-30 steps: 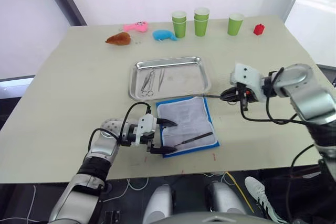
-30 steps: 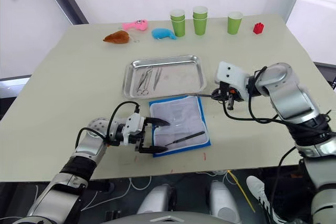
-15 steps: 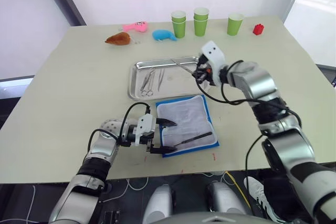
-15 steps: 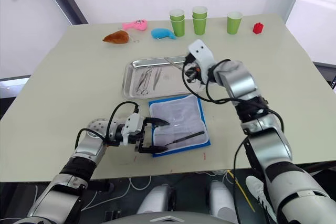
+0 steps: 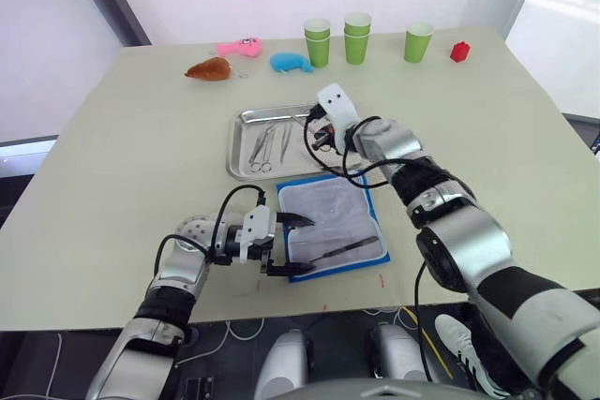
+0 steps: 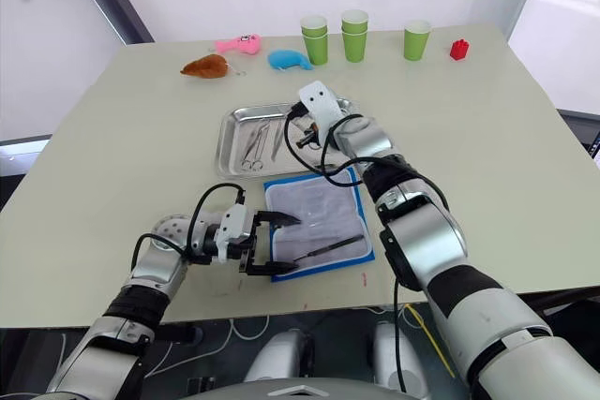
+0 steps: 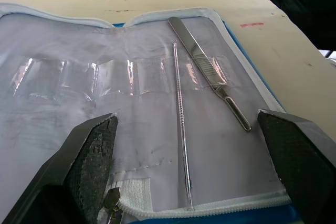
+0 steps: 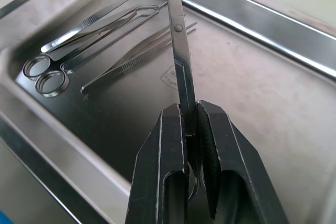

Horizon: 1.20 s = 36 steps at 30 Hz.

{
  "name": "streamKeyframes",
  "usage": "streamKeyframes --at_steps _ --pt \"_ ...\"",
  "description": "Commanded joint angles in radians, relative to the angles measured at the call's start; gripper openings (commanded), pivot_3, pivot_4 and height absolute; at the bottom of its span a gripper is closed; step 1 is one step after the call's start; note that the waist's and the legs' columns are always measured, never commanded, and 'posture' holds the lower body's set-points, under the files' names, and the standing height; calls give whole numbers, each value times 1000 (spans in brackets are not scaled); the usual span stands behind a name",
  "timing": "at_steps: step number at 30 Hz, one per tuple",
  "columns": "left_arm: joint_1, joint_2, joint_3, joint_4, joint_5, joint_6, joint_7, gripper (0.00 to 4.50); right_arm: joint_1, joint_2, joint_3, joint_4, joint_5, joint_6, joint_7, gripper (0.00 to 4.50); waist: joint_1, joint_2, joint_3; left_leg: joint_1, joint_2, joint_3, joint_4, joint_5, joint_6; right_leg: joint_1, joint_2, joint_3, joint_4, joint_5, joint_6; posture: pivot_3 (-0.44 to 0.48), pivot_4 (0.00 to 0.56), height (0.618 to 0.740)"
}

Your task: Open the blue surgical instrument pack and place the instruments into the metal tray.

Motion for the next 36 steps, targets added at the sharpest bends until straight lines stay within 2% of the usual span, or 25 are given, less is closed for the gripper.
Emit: streamKeyframes --at_steps 1,7,23,26,32,36 --pt "78 13 -53 87 86 51 39 4500 -40 14 -22 50 -13 -52 -26 29 0 0 0 0 0 0 0 0 0 0 0 0 0 0 0 0 150 740" --pt "95 21 -50 65 82 59 45 4500 -47 28 -37 125 -21 -60 -25 29 -12 0 0 0 0 0 0 0 0 0 0 0 0 0 0 0 150 740" --pt "114 25 -56 38 75 73 62 4500 -36 52 -51 190 -58 -89 33 29 -20 0 0 0 0 0 -2 0 0 0 0 1 0 0 0 0 150 740" --pt "114 26 -57 33 75 76 62 4500 -28 52 -54 201 -64 -99 28 1200 -20 0 0 0 0 1 -2 0 0 0 0 1 -1 0 0 0 150 740" --pt "111 27 -58 29 75 81 64 4500 -27 54 -57 210 -74 -118 15 4058 -20 0 0 0 0 1 -2 0 1 0 0 1 -1 0 0 0 150 740" --pt "113 28 -58 25 74 83 64 4500 -37 45 -63 201 -78 -143 22 4058 -20 0 0 1 0 1 -3 0 1 0 0 1 -1 0 0 0 150 740"
